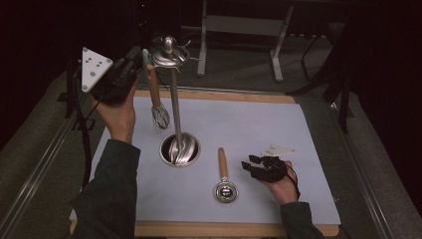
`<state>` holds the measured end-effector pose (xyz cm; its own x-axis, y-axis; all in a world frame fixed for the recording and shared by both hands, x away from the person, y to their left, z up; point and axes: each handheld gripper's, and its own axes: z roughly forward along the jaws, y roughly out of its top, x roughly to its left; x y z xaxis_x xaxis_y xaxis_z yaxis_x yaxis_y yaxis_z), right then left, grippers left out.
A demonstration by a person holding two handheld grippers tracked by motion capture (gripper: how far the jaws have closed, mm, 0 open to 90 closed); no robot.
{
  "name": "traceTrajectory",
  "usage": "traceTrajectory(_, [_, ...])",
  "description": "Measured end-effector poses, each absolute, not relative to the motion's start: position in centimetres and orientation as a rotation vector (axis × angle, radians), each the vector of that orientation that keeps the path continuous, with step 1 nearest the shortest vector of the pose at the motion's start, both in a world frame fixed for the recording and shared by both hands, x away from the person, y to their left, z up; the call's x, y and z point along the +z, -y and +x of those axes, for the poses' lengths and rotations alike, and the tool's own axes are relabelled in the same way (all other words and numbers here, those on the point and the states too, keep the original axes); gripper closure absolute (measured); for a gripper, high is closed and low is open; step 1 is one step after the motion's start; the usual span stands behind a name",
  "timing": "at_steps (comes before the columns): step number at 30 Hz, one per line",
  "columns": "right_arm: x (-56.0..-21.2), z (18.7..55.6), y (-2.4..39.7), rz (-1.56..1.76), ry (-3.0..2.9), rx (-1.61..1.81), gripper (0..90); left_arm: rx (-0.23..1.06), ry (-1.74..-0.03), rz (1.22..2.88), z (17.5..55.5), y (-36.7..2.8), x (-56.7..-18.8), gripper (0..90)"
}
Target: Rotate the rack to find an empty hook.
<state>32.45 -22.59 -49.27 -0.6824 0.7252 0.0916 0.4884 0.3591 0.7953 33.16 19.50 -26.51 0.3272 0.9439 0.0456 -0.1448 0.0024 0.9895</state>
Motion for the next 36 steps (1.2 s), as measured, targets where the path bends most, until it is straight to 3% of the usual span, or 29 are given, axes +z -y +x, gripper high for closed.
traceTrajectory(17, [-49.2, 32.5, 22.8, 1.083, -2.338, 1.235, 56.3, 1.014, -0.826, 1.203, 32.1, -20.4, -27.0, 89.8])
traceTrajectory(36, [-49.2, 32.4, 22.9, 1.09, -2.339, 1.231, 56.3, 0.941, -0.88, 1.278, 30.8, -22.0, -33.1, 89.5])
